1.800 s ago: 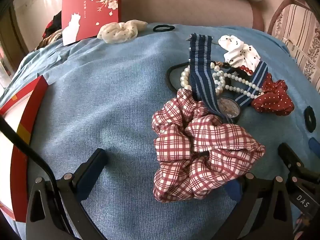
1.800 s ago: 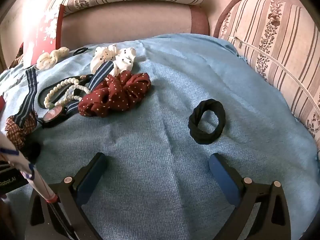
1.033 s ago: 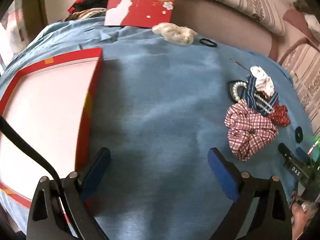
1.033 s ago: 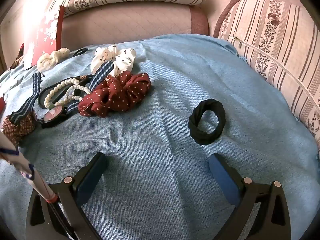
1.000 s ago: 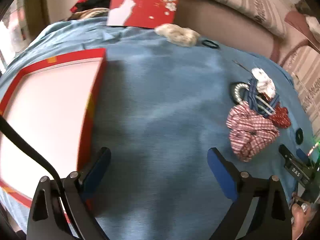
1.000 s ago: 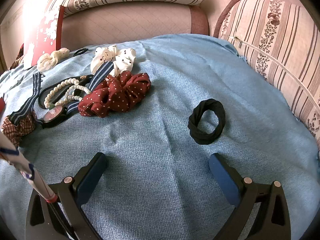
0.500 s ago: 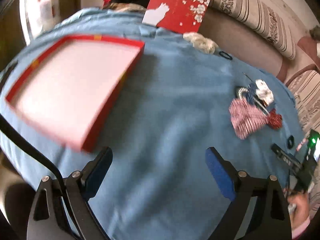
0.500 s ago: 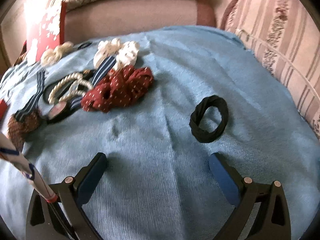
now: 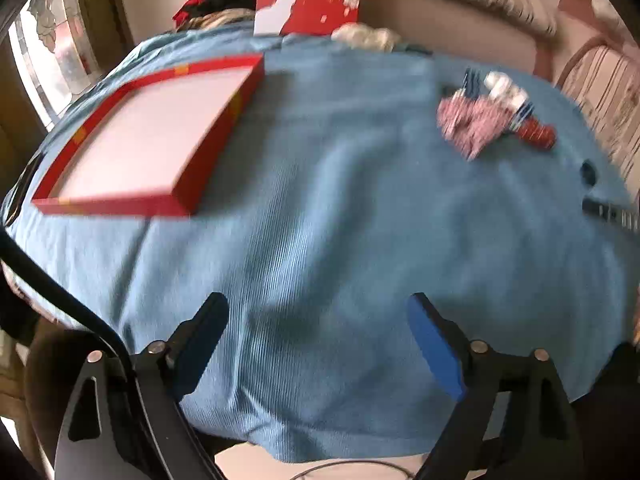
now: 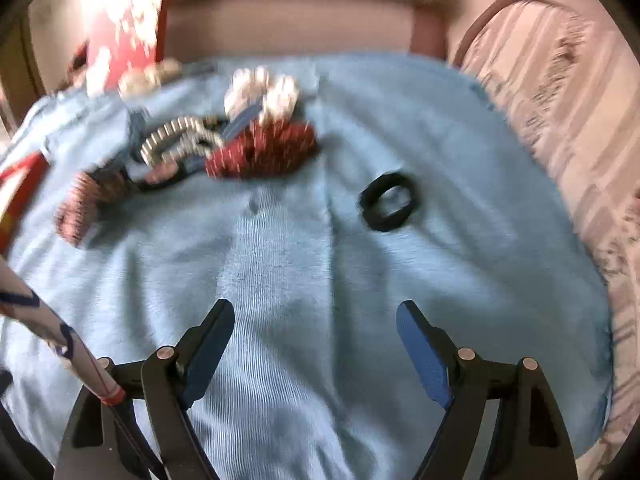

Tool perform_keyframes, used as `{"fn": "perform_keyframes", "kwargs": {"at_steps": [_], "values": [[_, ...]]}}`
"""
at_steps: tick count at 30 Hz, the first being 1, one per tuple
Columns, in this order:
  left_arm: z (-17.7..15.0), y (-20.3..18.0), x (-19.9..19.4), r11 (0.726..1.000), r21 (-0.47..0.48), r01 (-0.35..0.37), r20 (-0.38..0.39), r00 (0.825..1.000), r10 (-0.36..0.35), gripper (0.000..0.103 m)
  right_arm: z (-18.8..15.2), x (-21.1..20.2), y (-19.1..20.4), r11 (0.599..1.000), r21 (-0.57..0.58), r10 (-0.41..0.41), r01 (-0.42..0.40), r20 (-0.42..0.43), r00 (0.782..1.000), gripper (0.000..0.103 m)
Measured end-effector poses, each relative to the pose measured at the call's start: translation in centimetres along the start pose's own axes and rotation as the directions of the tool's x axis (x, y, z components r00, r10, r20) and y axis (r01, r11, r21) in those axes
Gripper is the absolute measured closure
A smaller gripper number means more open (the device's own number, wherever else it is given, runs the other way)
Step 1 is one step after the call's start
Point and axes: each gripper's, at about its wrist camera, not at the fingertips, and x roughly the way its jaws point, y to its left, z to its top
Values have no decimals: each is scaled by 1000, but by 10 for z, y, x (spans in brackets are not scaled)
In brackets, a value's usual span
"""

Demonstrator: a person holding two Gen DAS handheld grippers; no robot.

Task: Organize jewelry
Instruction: 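Swing the left gripper over the tray, then toward the red plaid scrunchie, then grasp the red plaid scrunchie with the left gripper while the right grasps a black hair tie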

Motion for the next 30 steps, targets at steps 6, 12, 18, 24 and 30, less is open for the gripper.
{"fn": "perform_keyframes", "kwargs": {"at_steps": [6, 12, 18, 24, 30], "values": [[64, -21, -21, 988, 122, 95, 66, 992, -104, 13, -6, -43, -43, 996, 84, -18, 11, 88, 996, 17], [97, -64, -1, 950, 253, 185, 24, 980, -198, 13, -1, -32, -85, 975, 218, 34, -40, 31, 999, 27], [123, -109, 49, 930, 285, 233, -48, 972, -229, 13, 19, -8, -68, 969, 221, 107, -114, 43, 993, 30], [139, -125, 91, 921, 252, 296, -135, 954, -269, 22, 44, 25, -69, 956, 261, 131, -137, 38, 991, 45], [136, -127, 110, 921, 193, 338, -219, 930, -295, 96, 56, 59, -69, 950, 289, 134, -121, -27, 991, 88]]}}
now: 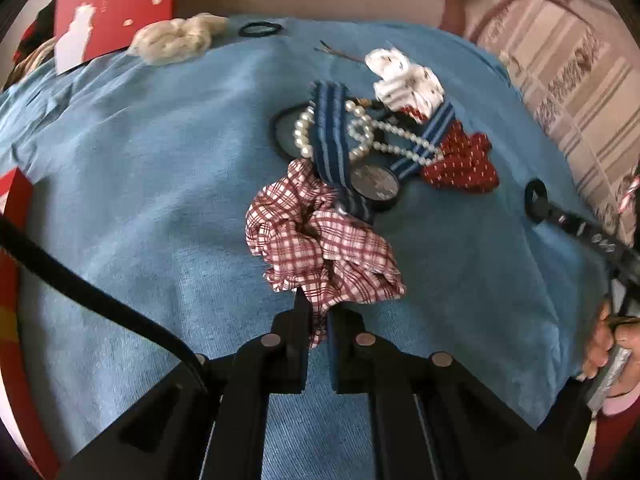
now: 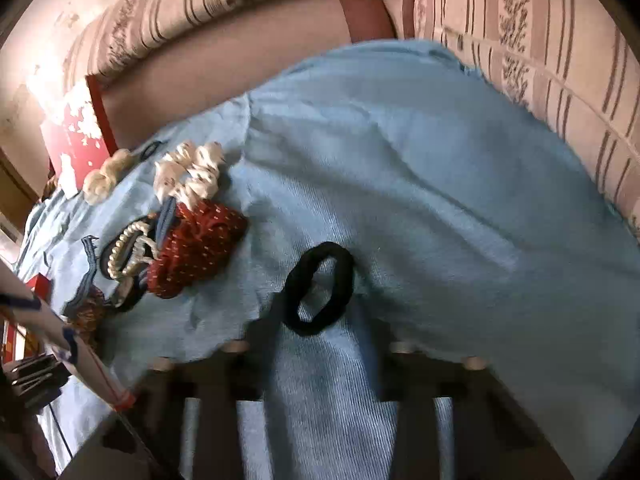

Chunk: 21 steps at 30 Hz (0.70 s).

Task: Organize jewelry
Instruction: 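Grasp the red plaid scrunchie with the left gripper while the right grasps a black hair tie, then carry both items into the red-rimmed tray and open both grippers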

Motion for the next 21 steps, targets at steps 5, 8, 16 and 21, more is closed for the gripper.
{"fn": "perform_keyframes", "kwargs": {"at_steps": [5, 8, 16, 21], "values": [[-15, 7, -49, 999, -18, 34, 75, 997, -32, 96, -4, -11, -4, 998, 21, 54, -54, 3, 999, 97], [-26, 18, -86, 998, -30, 48, 118, 992, -44, 96, -11, -31, 0, 996, 0, 85, -86, 25, 996, 97], [-66, 75, -171, 992, -124, 14, 227, 974, 15, 96, -23, -84, 45, 977, -82, 204, -199, 63, 977, 97], [-91, 138, -195, 966, -255, -45, 229, 968, 105, 96, -37, -95, 103, 944, -170, 292, -285, 21, 956, 97]]}}
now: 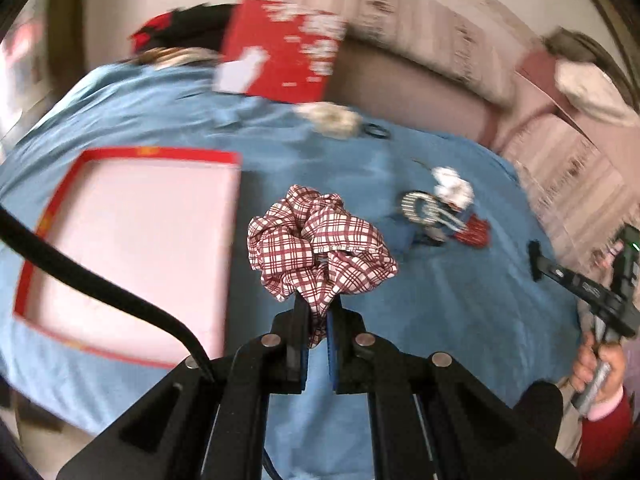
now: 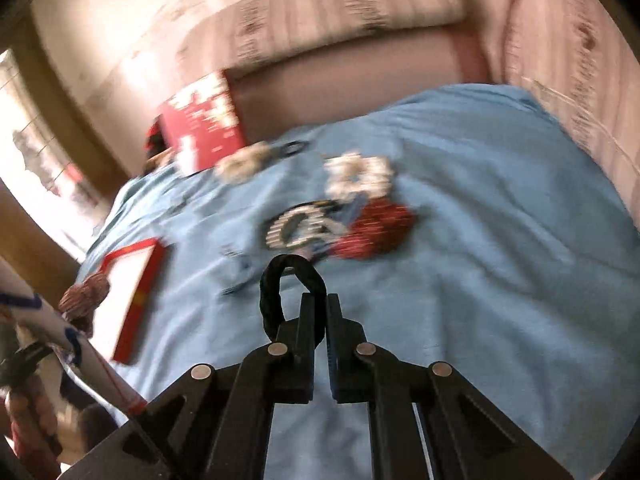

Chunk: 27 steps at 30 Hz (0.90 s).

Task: Organize jewelry
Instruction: 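Carry both items into the red-rimmed tray and open both grippers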

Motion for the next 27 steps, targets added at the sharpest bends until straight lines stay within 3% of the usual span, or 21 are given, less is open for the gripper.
{"fn": "perform_keyframes", "kwargs": {"at_steps": [8, 13, 21, 27], "values": [[7, 109, -8, 976, -97, -197, -36, 980, 194, 96, -12, 49, 127, 975, -142, 156, -173, -123, 980, 97], [15, 158, -2, 939, -74, -336, -48, 942, 333, 96, -24, 89, 213, 936, -207, 240, -284, -216, 946, 97], [18, 211, 18, 919, -99, -383, -125, 921, 370, 95, -61, 149, 317, 871, -353, 226, -342, -329, 917, 97], [12, 232, 23, 914, -145, -378, -145, 922, 358, 92, -77, 182, 350, 851, -410, 174, -330, -372, 912, 97]]}}
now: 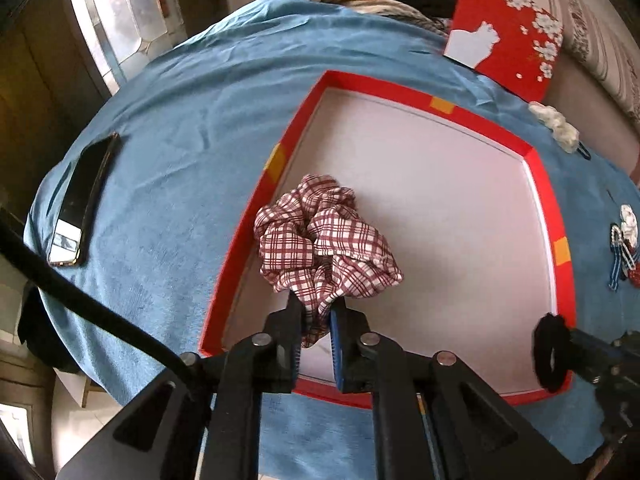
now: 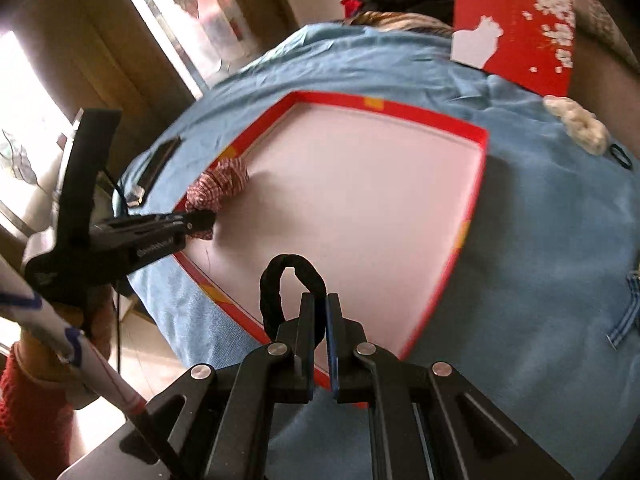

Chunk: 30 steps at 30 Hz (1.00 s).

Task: Organize jewelry
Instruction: 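Carry both items into the red-rimmed tray and open both grippers, then move the left gripper to the blue striped watch strap and grasp it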

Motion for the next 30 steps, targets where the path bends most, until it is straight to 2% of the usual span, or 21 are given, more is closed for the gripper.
{"fn": "perform_keyframes", "kwargs": {"at_steps": [3, 7, 8, 9, 11, 14, 19, 22, 25, 30], "values": [[-4, 10, 3, 1000, -20, 25, -8, 1000, -25, 91, 0, 13, 6, 1000, -14, -11, 11, -22, 1000, 96], [-6, 15, -3, 999, -29, 42, 7, 999, -42, 83, -4, 20, 8, 1000, -17, -22, 22, -33, 999, 94], [-7, 16, -6, 998, -33, 45, 13, 999, -44, 79, -4, 19, 8, 1000, -13, -25, 25, -33, 999, 87], [-8, 17, -10, 998, -39, 48, 22, 999, -47, 77, -4, 18, 7, 1000, -5, -25, 25, -31, 999, 74], [-9, 19, -21, 997, -54, 55, 45, 998, -53, 63, -3, 13, 7, 1000, 4, -25, 25, -15, 1000, 59], [-12, 22, -37, 996, -76, 44, 78, 996, -38, 55, -4, 0, 6, 1000, 7, -28, 28, 8, 1000, 59], [-17, 27, -55, 995, -98, 18, 96, 995, -8, 54, -13, -36, -3, 999, -7, -46, 47, 65, 997, 53], [-19, 22, -65, 995, -100, 9, 97, 995, 1, 54, -27, -63, -24, 998, 16, -68, 66, 95, 993, 52], [-20, 3, -78, 997, -73, 31, 105, 994, -23, 54, -46, -86, -56, 993, 70, -98, 91, 110, 989, 52], [-22, -65, -93, 996, 48, 80, 113, 990, -85, 50, -87, -119, -122, 969, 203, -166, 141, 113, 980, 52]]}}
